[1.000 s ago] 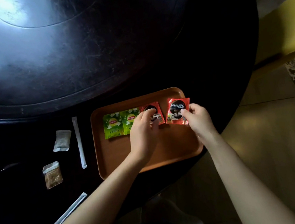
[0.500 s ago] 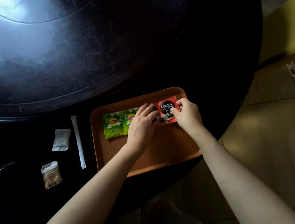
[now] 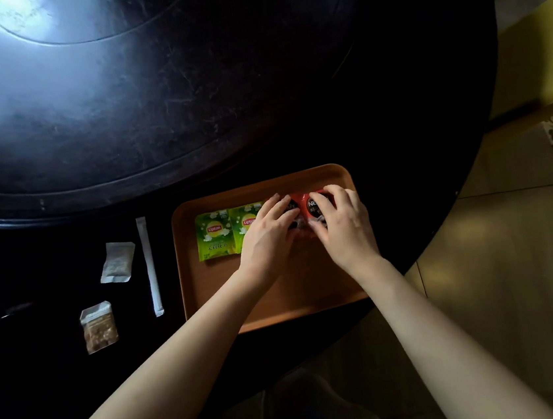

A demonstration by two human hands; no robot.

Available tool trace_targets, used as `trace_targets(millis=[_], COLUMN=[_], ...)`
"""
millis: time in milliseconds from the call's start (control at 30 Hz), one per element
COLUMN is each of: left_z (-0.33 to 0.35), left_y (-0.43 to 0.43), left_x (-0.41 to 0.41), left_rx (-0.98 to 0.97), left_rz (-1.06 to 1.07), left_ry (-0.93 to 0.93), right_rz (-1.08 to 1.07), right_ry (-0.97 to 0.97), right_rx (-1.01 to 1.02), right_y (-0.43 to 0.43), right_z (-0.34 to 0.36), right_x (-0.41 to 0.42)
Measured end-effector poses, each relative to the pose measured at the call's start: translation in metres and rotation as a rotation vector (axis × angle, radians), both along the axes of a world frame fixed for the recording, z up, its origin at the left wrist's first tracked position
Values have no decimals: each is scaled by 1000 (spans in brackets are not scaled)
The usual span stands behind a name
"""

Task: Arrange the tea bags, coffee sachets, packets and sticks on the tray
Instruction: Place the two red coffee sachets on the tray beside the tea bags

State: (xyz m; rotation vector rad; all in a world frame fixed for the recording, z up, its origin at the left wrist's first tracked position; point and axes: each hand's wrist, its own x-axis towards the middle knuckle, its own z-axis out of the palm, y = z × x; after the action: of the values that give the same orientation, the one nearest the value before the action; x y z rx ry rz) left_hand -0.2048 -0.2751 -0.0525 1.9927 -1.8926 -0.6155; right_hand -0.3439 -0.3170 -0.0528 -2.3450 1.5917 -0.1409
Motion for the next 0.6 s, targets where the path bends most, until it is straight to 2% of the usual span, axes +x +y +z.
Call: trace_targets(millis=[300, 600], left_z=[2, 29], left_y=[-1, 8], left_x=[0, 19], left_rx=[9, -66], left_rz=[-9, -27], left_ry=[-24, -34], right_rz=[-24, -74], right_ry=[-25, -202], right_rx=[-40, -63], right_y=[0, 14], right_z=[-5, 32], right_x=[-1, -2])
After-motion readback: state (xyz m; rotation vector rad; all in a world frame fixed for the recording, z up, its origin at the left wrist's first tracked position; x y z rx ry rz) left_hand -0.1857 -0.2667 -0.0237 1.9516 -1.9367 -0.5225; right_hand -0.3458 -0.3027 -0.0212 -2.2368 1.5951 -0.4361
